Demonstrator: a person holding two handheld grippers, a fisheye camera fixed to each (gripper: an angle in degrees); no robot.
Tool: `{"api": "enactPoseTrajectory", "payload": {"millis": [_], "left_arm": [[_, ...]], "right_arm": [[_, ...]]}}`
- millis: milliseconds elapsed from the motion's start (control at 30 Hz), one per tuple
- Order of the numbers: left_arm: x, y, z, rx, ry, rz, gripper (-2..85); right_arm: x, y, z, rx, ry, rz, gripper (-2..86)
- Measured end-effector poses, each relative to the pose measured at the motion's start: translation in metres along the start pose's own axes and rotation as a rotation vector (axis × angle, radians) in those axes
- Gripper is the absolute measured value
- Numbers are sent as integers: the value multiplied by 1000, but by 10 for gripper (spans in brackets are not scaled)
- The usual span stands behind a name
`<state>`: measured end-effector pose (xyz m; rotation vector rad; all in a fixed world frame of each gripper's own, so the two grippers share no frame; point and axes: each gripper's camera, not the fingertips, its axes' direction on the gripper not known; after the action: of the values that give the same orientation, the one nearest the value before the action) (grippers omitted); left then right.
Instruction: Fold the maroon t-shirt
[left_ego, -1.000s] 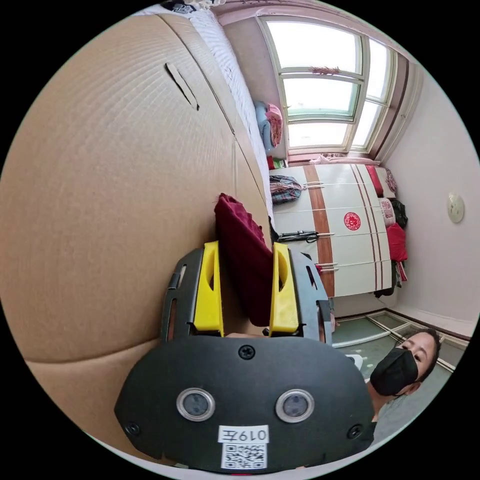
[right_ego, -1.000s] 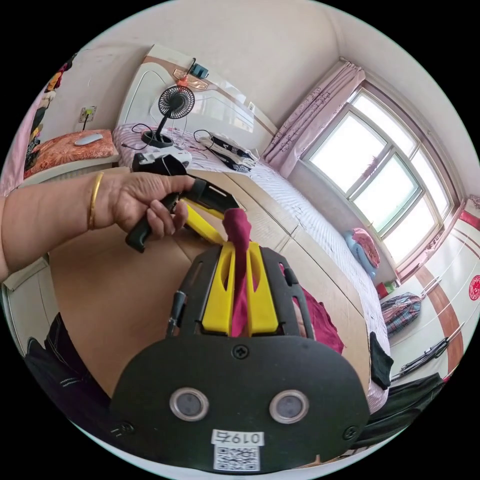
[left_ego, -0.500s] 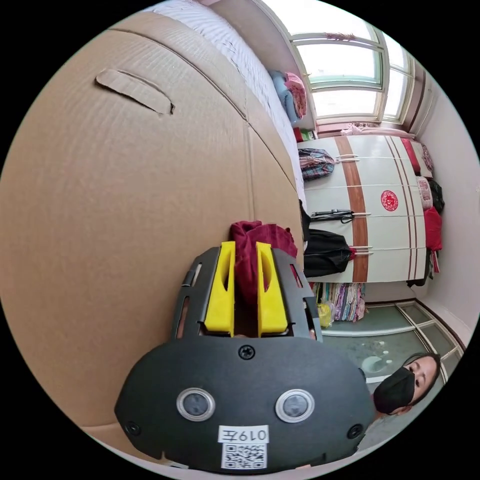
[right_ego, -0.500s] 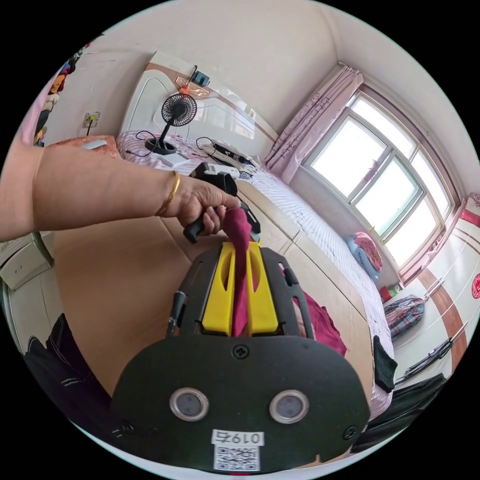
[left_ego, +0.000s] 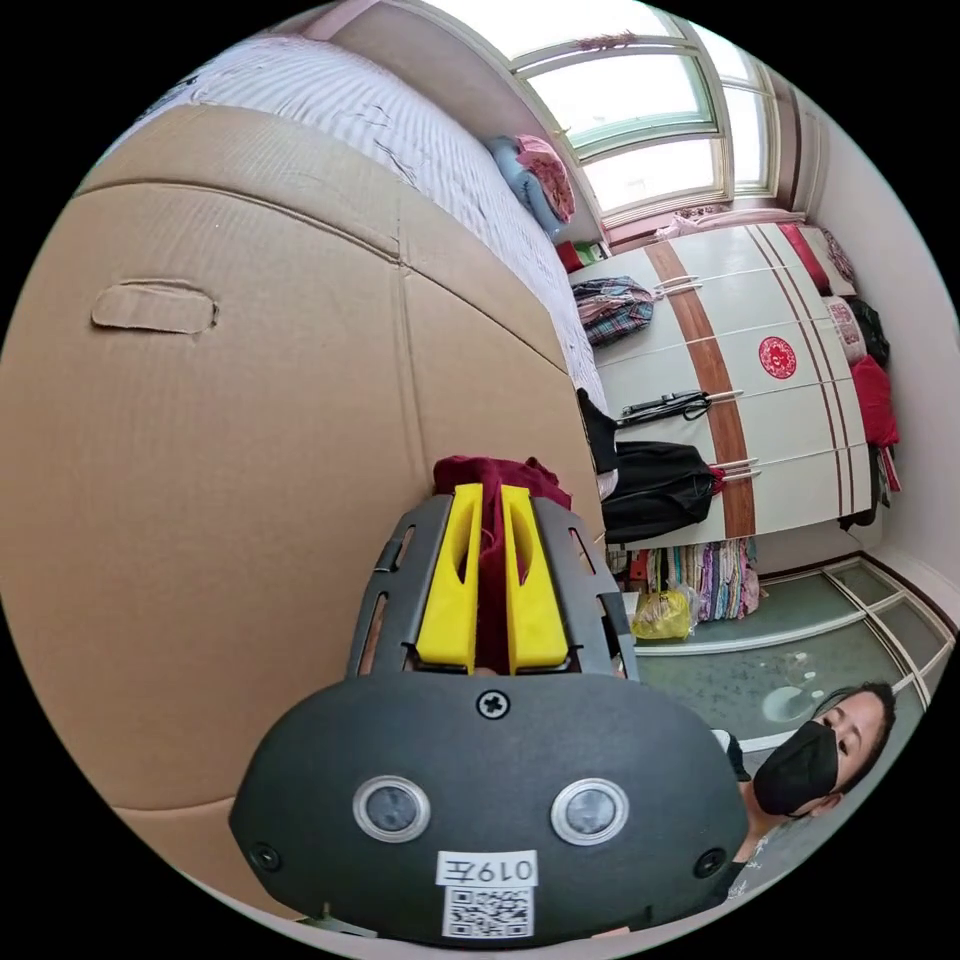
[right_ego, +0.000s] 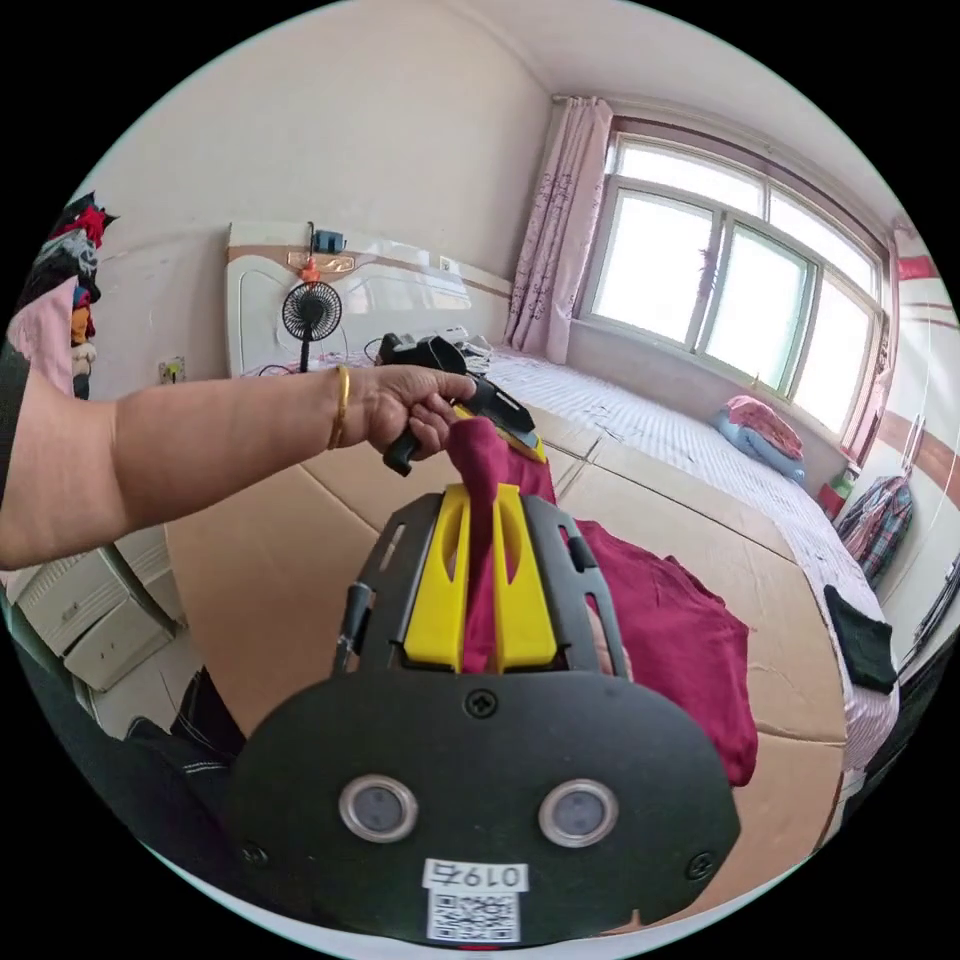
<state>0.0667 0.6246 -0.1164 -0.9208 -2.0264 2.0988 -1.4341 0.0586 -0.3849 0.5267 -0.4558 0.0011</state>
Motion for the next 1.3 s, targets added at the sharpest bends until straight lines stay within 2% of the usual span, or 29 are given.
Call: {"api": "enactPoseTrajectory", "payload": {"millis": [233,333,600,1033,1300], "left_arm": [[93,-30,113,-24,-16,92,12],[125,-47,181,-71,-37,105,12],[166,-86,371,-231,-157,91,16],[181,-105,516,-279,-199,88,15],[195,-98,582,-292,-234,118,12]], "right_arm": [[128,55,-68,78,-29,265,35],[177,84,-90,89,23,351,32],[302,158,-111,-4,14,653,34],[449,227,-142,11,-139,965,41],[492,245,-164,20,-142,1009,37]]}}
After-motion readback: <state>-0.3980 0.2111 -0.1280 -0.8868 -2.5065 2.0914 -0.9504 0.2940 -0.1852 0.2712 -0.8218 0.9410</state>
